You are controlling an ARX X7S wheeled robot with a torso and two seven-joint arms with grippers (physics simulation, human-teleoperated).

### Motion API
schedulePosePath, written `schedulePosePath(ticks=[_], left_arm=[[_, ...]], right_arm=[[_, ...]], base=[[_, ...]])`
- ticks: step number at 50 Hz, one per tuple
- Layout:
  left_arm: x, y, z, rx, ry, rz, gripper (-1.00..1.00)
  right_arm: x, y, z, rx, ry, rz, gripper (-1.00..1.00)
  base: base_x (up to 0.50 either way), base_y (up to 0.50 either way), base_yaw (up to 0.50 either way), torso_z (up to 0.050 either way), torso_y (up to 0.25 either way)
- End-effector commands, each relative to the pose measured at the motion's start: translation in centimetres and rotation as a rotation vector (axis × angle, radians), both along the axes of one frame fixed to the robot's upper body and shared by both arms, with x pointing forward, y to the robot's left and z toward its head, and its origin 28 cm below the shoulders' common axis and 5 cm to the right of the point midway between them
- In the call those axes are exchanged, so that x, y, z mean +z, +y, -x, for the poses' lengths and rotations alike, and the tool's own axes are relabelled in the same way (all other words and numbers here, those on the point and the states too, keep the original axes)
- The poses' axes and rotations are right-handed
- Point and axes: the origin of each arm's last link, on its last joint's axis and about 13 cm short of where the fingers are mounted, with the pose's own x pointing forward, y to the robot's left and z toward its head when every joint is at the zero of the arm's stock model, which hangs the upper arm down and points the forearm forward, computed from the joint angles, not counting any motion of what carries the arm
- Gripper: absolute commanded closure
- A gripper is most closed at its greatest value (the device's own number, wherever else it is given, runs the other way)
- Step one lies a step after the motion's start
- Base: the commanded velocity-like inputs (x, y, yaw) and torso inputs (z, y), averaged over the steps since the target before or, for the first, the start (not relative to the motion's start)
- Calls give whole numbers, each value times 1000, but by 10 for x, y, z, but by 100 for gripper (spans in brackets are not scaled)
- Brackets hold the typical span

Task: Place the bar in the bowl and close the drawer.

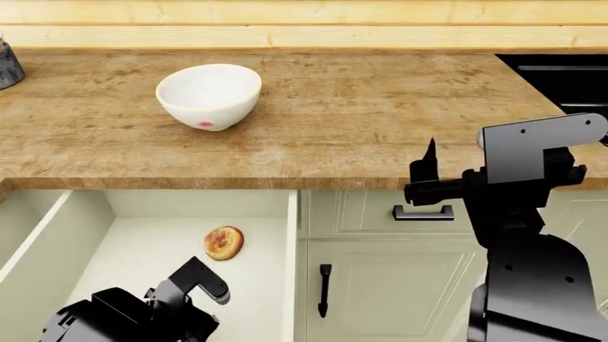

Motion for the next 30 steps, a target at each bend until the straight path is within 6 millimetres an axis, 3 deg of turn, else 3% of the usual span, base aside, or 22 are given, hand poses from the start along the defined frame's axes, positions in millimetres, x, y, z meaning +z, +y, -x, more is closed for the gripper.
schedulePosePath(ticks=[1, 5, 15, 30], left_arm=[[4, -1, -3, 5, -28, -2, 100], [13, -1, -6, 5, -85, 5, 100], [63, 0, -16, 31, -330, 71, 100], [124, -2, -12, 52, -575, 147, 100]], right_arm=[[-1, 0, 0, 0, 1, -3, -100], [0, 0, 0, 1, -1, -5, -100], [3, 0, 2, 2, -10, -11, -100], [15, -1, 13, 3, -49, -20, -100]], base=[[0, 0, 0, 0, 0], [0, 0, 0, 0, 0], [0, 0, 0, 0, 0], [0, 0, 0, 0, 0]])
